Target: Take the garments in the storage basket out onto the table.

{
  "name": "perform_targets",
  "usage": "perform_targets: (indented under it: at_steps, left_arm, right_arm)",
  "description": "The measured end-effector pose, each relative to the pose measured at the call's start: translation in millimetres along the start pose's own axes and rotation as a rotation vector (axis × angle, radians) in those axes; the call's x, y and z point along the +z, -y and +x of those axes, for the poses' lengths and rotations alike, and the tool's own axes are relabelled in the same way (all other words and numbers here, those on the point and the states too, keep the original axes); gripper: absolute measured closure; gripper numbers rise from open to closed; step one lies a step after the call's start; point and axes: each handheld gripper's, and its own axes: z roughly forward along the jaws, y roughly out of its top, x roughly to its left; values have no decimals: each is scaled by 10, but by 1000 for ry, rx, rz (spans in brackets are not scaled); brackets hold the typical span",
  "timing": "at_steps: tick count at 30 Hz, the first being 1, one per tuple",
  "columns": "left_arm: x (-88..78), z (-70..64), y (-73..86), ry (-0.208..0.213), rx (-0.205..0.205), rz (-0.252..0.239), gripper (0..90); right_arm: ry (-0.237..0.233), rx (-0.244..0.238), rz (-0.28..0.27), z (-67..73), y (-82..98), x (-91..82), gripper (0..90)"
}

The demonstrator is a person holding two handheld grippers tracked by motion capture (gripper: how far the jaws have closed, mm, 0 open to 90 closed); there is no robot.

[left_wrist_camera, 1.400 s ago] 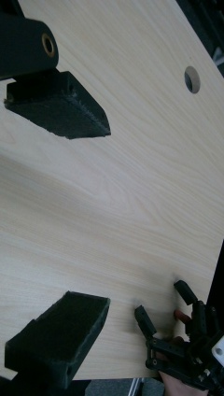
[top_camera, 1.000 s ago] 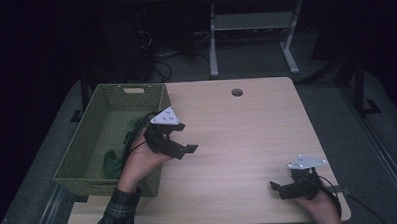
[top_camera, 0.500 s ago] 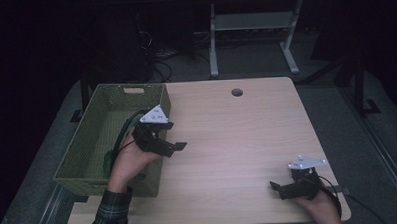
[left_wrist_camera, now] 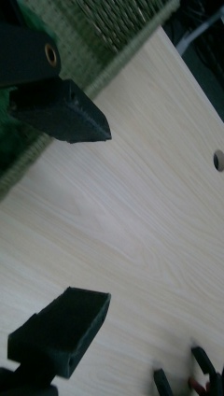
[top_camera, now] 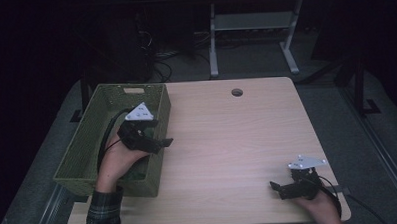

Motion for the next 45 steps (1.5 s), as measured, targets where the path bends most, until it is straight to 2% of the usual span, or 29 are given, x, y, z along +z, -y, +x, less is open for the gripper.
perform_targets:
  at_steps: [11,16,21,27,33,37,45]
  left_arm:
    - [-125,139,128,-69,-33,36,234]
    - [-143,179,176,-77,-42,51,276]
    - [-165,234,238,-92,-35,86,309]
    - [-208,332,356,-128,-69,114,337]
    - [-222,403,451,-140,-98,134,347]
    - [-208,436,499,-154,-103,154,346]
    - [-146,498,603,-151,-126,202,344]
  right_arm:
    - [0,0,0,0,0,0,5]
    - [0,0,0,0,0,0,5]
    - [0,0,0,0,0,0,5]
    - [0,0,0,0,0,0,5]
    - [0,0,0,0,0,0,5]
    - [0,2,0,1,0,0,5]
    - [0,0,1,0,0,-1,5]
